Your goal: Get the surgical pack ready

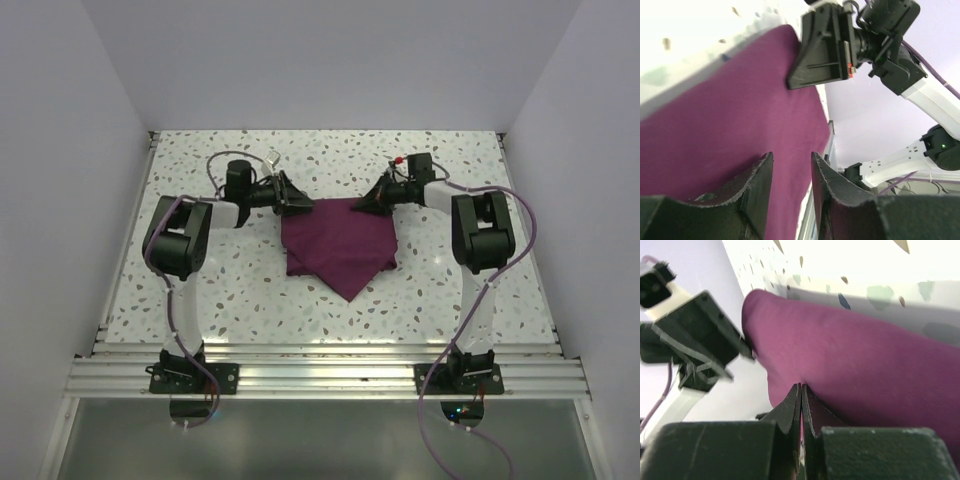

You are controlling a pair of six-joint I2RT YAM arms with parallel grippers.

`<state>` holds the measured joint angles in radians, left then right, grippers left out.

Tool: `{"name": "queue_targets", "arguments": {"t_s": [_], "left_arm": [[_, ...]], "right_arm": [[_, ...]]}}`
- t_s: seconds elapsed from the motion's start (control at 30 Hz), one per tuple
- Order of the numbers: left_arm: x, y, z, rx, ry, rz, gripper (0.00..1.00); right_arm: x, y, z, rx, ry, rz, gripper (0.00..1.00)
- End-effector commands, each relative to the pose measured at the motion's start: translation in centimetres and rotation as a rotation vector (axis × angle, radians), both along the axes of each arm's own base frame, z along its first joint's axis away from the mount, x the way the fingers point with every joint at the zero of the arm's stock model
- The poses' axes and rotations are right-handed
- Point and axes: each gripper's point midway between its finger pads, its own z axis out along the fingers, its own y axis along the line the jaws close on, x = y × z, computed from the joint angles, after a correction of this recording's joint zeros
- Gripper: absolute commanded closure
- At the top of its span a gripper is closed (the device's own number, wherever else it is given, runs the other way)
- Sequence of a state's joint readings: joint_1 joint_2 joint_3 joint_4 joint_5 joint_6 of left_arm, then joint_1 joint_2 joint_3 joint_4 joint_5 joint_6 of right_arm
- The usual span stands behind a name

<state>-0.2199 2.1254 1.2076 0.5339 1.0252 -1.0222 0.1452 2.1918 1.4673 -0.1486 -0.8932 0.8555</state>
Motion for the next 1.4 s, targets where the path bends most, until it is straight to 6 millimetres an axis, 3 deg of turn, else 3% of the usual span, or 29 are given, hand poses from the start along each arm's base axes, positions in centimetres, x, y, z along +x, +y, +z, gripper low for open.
{"name": "queue_targets", "arguments": {"t_s": [0.0,0.17,0.27,0.4,0.57,0.67,0.73,0.8,0.9,1.0,1.27,1.37], "left_arm": [[0.7,3.0,0.0,0.01,-0.065,0.031,0.6],[-1.0,5.0,-1.3,0.102,-0.022,0.024,0.6],[-1.3,5.2,-0.3,0.154,-0.062,0.015,0.6],[-1.8,4.8,2.7,0.163,-0.134,0.006,0.59],[-3.0,2.7,3.5,0.15,-0.153,-0.041,0.58],[-4.2,1.0,2.5,0.11,-0.101,-0.077,0.59],[-5.3,0.5,0.6,0.109,-0.069,-0.095,0.59],[-6.3,0.9,-1.4,0.116,-0.013,-0.093,0.61],[-7.8,1.8,-2.8,0.135,0.028,-0.084,0.62],[-8.7,2.9,-3.4,0.186,0.032,-0.077,0.62],[-10.0,4.7,-2.3,0.339,-0.026,-0.08,0.59],[-10.2,5.4,-1.3,0.422,-0.078,-0.07,0.52]], "right_arm": [[-0.4,-2.1,-1.1,0.004,0.009,-0.014,1.0],[-2.1,-4.5,-1.6,-0.036,0.021,-0.023,1.0],[-3.5,-4.9,-0.7,-0.087,0.006,0.017,1.0],[-4.8,-4.8,2.2,-0.103,-0.036,0.046,1.0],[-6.5,-3.2,3.4,-0.089,-0.046,0.092,1.0],[-7.4,-2.8,2.1,-0.083,-0.027,0.104,1.0],[-8.1,-2.9,0.6,-0.087,-0.004,0.104,1.0],[-9.0,-3.2,-0.7,-0.102,0.017,0.118,1.0],[-10.3,-3.8,-2.2,-0.122,0.045,0.135,1.0],[-11.4,-4.6,-2.5,-0.152,0.041,0.142,1.0],[-13.1,-7.4,0.7,-0.354,-0.015,0.167,0.96],[-14.0,-8.8,2.1,-0.45,-0.024,0.174,0.84]]}}
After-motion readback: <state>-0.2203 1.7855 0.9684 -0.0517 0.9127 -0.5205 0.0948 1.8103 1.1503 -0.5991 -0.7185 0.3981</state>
